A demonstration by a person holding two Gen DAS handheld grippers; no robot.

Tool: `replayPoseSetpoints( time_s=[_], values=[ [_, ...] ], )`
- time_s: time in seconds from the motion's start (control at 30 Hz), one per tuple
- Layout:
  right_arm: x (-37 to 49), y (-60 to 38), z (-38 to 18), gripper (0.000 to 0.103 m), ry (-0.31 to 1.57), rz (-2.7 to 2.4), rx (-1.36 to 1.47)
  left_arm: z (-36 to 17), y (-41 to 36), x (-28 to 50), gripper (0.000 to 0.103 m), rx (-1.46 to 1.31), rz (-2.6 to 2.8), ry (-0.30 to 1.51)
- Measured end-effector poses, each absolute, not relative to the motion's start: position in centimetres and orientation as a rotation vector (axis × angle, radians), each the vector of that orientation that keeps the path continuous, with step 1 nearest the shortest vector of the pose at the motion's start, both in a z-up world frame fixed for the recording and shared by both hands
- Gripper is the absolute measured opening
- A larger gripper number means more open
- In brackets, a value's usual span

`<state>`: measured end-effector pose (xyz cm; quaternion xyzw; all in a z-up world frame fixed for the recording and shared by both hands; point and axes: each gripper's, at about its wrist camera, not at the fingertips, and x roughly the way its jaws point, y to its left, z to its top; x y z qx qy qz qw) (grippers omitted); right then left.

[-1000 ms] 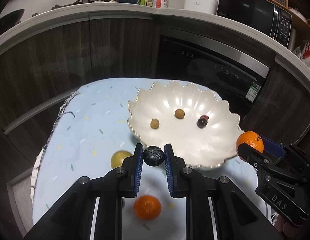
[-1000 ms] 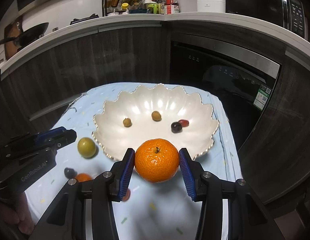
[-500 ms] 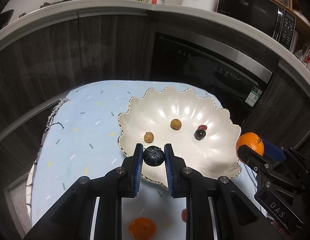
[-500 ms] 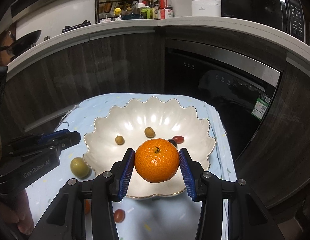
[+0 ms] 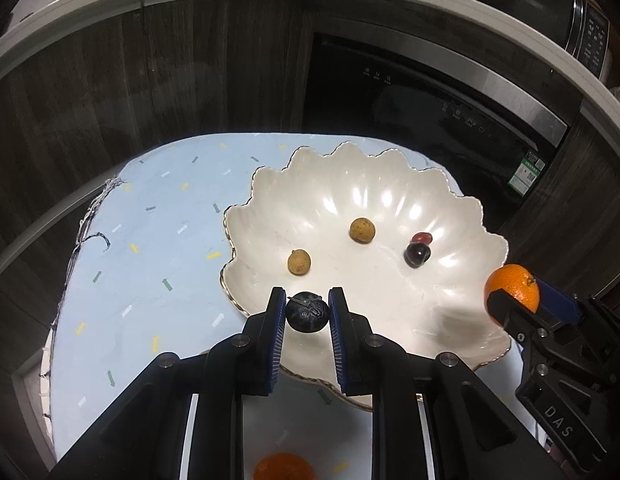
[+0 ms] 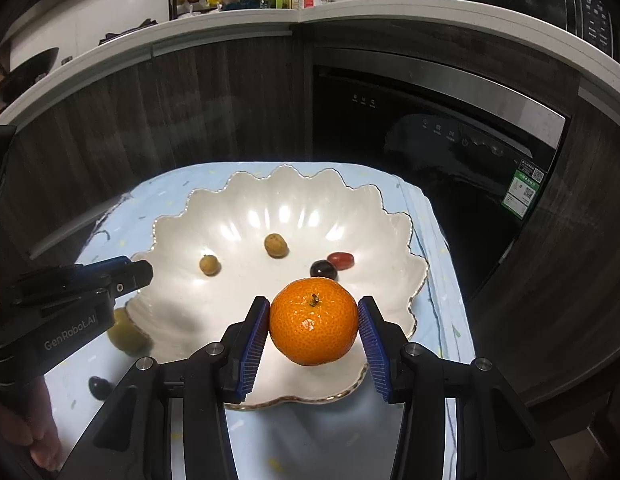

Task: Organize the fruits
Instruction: 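Lift both held fruits and carry them over the white bowl, then open left tool dropping blueberry while right tool releases tangerine into bowl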

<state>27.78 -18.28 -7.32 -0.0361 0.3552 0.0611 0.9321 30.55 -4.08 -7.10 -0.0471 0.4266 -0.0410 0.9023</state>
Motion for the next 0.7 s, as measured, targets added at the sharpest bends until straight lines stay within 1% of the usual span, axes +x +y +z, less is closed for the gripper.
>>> replayPoseSetpoints(
  time_s=[0.27, 0.3, 0.33, 0.47, 0.53, 0.57, 0.6, 0.63, 0.67, 0.7],
  values=[
    [28.6, -18.2, -7.9, 0.047, 0.755, 0.116, -0.091, -7.9, -4.4, 31.4, 0.023, -0.079, -0.099, 0.912],
    [28.7, -18.1, -8.0, 0.047, 0.759, 0.117, -0.093, -8.1, -4.4, 31.5, 0.026, -0.078, -0.097, 0.92],
    [28.8, -18.0, -8.1, 0.047, 0.765, 0.118, -0.098, -8.2, -4.3, 31.5, 0.035, -0.078, -0.096, 0.925],
    [28.9, -18.0, -8.4, 0.047, 0.781, 0.118, -0.11, -8.0, -4.3, 31.2, 0.047, -0.074, -0.095, 0.916],
    [28.9, -18.1, -8.5, 0.048, 0.788, 0.126, -0.101, -7.8, -4.3, 31.0, 0.06, -0.074, -0.091, 0.911],
    [28.7, -18.1, -8.5, 0.051, 0.788, 0.123, -0.1, -7.7, -4.3, 30.9, 0.063, -0.075, -0.088, 0.907],
    [28.7, -18.1, -8.5, 0.057, 0.786, 0.117, -0.101, -7.6, -4.3, 30.9, 0.068, -0.073, -0.084, 0.903],
    [28.6, -18.2, -8.4, 0.073, 0.777, 0.107, -0.101, -7.5, -4.3, 30.8, 0.072, -0.068, -0.079, 0.898],
    [28.3, -18.4, -8.1, 0.084, 0.755, 0.094, -0.094, -7.4, -4.3, 30.8, 0.073, -0.064, -0.077, 0.894],
    [28.0, -18.6, -7.8, 0.087, 0.736, 0.082, -0.089, -7.3, -4.3, 30.7, 0.077, -0.063, -0.077, 0.89]
  ],
)
